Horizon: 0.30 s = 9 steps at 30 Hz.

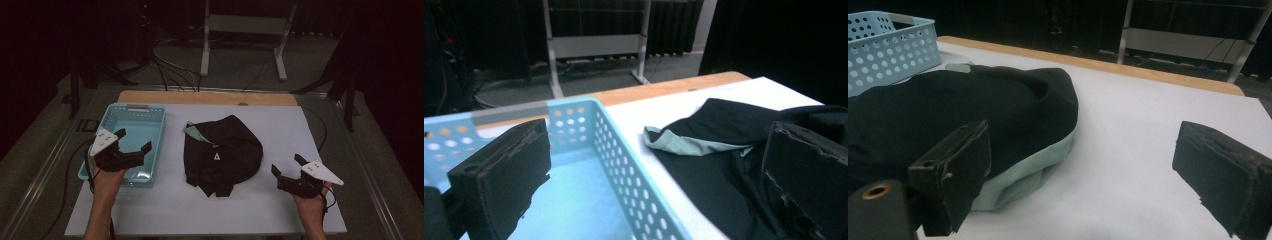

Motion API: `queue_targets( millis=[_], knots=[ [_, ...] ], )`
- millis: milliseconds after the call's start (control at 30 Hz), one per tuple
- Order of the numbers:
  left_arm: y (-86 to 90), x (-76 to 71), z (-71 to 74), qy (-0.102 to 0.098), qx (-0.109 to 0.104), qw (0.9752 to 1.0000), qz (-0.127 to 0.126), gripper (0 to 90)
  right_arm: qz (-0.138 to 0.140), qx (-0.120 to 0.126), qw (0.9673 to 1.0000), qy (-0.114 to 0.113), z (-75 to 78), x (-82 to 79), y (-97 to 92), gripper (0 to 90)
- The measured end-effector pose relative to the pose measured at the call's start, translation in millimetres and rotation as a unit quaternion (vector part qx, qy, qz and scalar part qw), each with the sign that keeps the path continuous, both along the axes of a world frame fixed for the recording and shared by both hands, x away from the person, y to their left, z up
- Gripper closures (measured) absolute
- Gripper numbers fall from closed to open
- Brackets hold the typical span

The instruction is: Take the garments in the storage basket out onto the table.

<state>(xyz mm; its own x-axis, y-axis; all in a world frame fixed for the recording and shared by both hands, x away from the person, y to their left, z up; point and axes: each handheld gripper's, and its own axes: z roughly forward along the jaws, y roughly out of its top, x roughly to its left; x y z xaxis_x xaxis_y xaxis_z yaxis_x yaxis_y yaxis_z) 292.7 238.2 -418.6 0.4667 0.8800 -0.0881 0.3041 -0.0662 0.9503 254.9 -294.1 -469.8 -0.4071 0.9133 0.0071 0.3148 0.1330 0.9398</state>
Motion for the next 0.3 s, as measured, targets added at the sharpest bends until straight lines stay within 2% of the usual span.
queue_targets(
  millis=[100, 300],
  knots=[
    [8.1, -4.7, 2.3, -0.01, -0.002, 0.9999, 0.007, 0.0, 0.0, 0.001, 1.0, -0.001, 0.3, -0.1, -0.8, 8.5],
    [19.2, -9.3, 2.7, -0.012, -0.01, 0.9997, 0.021, 0.0, 0.001, 0.002, 1.0, -0.003, 0.5, 0.0, -1.4, 8.5]
  ],
)
